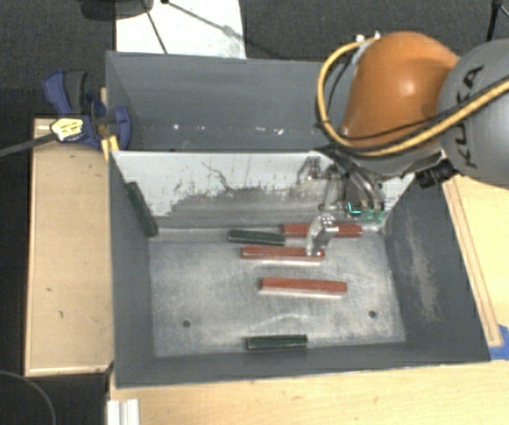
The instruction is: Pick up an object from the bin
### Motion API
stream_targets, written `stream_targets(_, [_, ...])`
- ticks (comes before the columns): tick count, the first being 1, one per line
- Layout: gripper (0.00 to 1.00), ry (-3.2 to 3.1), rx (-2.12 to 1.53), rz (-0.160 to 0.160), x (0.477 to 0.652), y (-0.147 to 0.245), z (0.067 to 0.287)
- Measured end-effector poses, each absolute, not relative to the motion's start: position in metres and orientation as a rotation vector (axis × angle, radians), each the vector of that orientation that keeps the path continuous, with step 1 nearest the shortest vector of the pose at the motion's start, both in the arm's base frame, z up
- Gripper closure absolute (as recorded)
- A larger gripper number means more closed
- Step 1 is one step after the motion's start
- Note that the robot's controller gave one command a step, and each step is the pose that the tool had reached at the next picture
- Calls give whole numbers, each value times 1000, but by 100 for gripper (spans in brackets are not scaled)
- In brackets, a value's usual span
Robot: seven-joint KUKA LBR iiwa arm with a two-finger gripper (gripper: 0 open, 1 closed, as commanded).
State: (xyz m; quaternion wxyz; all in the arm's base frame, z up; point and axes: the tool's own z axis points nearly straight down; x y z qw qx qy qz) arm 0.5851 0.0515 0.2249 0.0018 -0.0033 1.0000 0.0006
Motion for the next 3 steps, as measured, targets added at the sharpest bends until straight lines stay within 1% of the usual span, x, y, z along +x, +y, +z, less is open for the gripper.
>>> stream_targets(1, [0,3134,2,2,562,46,169])
stream_targets(2, [100,3109,-50,3,563,17,88])
stream_targets(3, [100,3109,-48,3,563,17,88])
